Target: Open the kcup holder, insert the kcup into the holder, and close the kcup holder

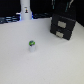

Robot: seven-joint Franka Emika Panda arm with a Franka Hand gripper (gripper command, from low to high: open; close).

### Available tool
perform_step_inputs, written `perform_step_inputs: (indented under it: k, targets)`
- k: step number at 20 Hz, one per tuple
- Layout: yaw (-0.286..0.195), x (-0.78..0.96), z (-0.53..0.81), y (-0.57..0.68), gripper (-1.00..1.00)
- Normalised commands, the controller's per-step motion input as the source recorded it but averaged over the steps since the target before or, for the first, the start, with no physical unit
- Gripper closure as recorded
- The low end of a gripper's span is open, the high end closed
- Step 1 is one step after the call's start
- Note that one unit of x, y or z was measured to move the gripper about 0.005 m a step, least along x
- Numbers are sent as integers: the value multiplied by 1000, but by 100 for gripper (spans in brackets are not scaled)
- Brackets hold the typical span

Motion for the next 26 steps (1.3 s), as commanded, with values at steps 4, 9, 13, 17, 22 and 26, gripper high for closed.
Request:
perform_step_inputs:
  k: [4,9,13,17,22,26]
  targets:
    - [-150,12,-231,553,-100]
    - [-135,11,-267,495,-100]
    - [-89,21,-314,371,-100]
    - [-46,-6,-351,248,-100]
    - [-27,-121,-392,208,-100]
    - [-23,-223,-394,172,-100]
